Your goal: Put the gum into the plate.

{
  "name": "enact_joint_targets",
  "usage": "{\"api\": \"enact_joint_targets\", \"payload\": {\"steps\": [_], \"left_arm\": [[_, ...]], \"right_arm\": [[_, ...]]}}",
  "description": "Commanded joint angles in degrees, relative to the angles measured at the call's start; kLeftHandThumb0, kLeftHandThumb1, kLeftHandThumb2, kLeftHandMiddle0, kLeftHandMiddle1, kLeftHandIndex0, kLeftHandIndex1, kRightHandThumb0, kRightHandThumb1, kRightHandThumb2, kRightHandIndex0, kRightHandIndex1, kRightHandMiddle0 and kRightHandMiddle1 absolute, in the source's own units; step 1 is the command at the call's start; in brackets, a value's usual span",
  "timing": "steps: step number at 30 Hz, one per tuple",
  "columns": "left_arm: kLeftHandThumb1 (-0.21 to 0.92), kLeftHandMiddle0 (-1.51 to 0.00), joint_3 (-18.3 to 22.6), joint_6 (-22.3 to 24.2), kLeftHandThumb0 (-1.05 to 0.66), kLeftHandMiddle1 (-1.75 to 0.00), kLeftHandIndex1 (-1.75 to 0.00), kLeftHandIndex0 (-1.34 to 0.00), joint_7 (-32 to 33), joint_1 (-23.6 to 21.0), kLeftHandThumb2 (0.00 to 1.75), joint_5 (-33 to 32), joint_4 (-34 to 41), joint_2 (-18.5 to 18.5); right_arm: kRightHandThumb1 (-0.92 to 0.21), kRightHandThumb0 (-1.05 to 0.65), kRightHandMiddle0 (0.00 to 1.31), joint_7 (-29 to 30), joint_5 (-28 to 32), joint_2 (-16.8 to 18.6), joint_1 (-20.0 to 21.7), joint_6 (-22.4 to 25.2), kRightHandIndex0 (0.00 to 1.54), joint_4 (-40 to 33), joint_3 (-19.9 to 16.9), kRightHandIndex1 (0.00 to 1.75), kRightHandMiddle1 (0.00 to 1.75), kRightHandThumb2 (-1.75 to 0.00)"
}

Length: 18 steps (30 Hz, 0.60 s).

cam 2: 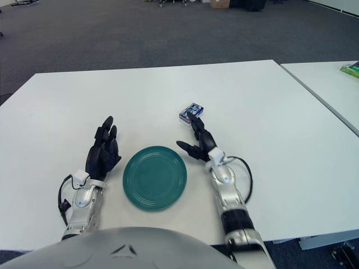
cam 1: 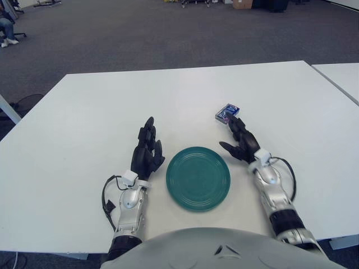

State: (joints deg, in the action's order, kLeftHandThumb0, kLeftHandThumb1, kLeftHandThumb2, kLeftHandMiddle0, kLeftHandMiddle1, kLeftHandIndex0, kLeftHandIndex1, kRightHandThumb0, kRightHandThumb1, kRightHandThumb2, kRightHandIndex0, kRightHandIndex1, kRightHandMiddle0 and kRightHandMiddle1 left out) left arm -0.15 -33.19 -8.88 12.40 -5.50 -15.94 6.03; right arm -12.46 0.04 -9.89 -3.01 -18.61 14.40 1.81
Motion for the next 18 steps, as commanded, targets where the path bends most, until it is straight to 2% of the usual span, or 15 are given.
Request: {"api": "enact_joint_targets", "payload": {"steps": [1,2,6,10,12,14,16,18], "left_arm": [[0.92,-0.16,-0.1,0.2,-0.78,-0.01,-0.36,0.00,1.0,2.2,0.75,-1.0,-5.4,2.2],[0.92,-0.16,-0.1,0.0,-0.78,-0.01,-0.37,0.00,1.1,1.9,0.75,-0.8,-5.8,2.2],[0.92,-0.15,0.3,-2.0,-0.77,-0.01,-0.37,0.00,1.7,0.8,0.72,0.0,-8.2,2.4],[0.92,-0.15,0.6,-2.0,-0.78,-0.01,-0.37,0.00,1.0,0.0,0.70,-0.9,-9.3,2.7],[0.92,-0.15,0.7,-2.1,-0.79,0.00,-0.36,0.00,0.8,-0.5,0.70,-0.9,-9.9,2.7],[0.92,-0.14,0.7,-2.9,-0.81,0.00,-0.34,0.00,1.0,-0.8,0.70,-0.1,-10.6,2.5],[0.92,-0.13,0.4,-3.6,-0.82,0.00,-0.32,0.00,1.5,-0.9,0.69,1.1,-10.7,2.2],[0.92,-0.12,0.3,-4.0,-0.83,0.00,-0.30,0.00,1.6,-1.0,0.68,1.7,-10.7,2.0]], "right_arm": [[-0.92,-0.90,0.00,-0.5,0.8,-4.1,0.3,2.4,0.06,-5.2,-3.5,0.01,0.30,-0.15],[-0.92,-0.90,0.00,-0.3,0.3,-5.1,1.1,1.8,0.08,-6.2,-4.2,0.02,0.33,-0.16],[-0.92,-0.88,0.00,6.1,-8.7,-10.2,8.5,-2.2,0.20,-8.4,-7.2,0.04,0.56,-0.24],[-0.92,-0.86,0.00,8.2,-11.0,-11.3,10.4,-2.7,0.26,-8.3,-7.3,0.05,0.68,-0.27],[-0.92,-0.84,0.00,11.7,-15.0,-11.9,11.6,-4.1,0.28,-7.2,-6.8,0.05,0.72,-0.29],[-0.92,-0.80,0.01,21.1,-25.8,-13.4,14.9,-5.7,0.32,-5.2,-5.2,0.05,0.79,-0.30],[-0.92,-0.75,0.03,27.6,-33.4,-14.7,20.5,-5.7,0.36,-0.5,-2.4,0.06,0.86,-0.30],[-0.92,-0.72,0.05,30.1,-36.3,-15.3,24.2,-5.5,0.39,3.2,-0.6,0.07,0.89,-0.30]]}}
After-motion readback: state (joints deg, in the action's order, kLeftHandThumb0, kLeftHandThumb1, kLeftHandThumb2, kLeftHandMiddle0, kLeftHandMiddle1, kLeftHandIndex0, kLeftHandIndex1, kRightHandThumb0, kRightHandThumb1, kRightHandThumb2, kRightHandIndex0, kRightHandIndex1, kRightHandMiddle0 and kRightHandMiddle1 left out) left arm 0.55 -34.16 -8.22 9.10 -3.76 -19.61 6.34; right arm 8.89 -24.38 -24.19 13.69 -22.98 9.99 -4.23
